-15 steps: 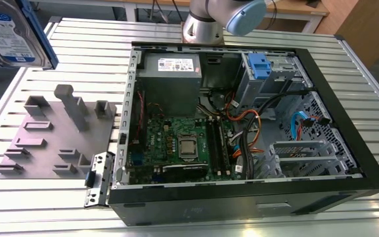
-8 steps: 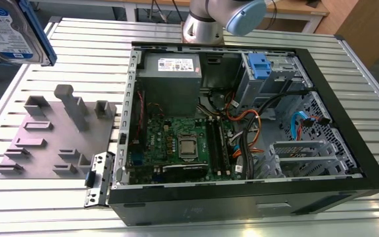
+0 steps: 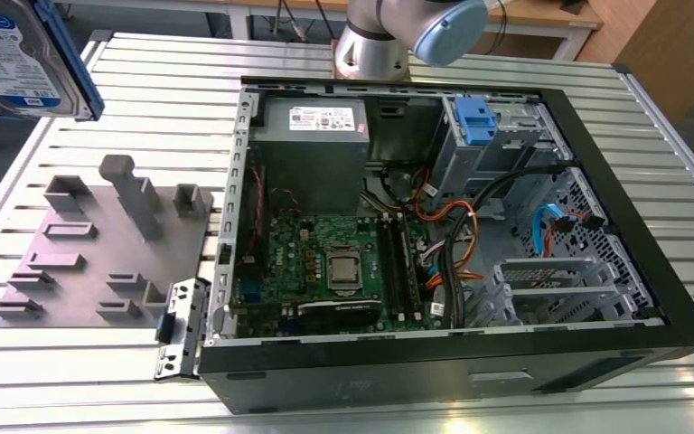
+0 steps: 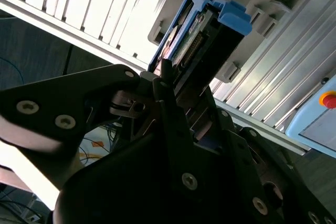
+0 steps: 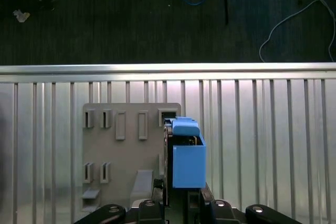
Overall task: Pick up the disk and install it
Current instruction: 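Pick up the disk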
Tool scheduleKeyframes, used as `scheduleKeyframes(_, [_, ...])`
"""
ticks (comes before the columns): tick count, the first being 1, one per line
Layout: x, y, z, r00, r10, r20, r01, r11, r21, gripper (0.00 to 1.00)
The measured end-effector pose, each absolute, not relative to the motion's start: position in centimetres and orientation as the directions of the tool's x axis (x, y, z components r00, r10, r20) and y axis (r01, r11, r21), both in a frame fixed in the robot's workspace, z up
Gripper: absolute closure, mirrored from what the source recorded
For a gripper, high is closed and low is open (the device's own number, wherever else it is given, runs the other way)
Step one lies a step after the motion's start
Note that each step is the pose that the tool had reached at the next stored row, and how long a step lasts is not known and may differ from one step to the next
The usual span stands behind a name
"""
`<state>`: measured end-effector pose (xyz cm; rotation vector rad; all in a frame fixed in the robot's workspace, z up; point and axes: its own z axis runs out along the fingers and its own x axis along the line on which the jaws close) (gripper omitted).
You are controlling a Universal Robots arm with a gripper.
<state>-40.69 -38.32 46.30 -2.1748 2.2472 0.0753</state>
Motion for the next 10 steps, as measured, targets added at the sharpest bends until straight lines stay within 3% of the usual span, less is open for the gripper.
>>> scheduleKeyframes(10, [-40.7, -38.3, 47.7, -0.033, -0.999, -0.043, -0.999, 0.032, 0.025, 0.65])
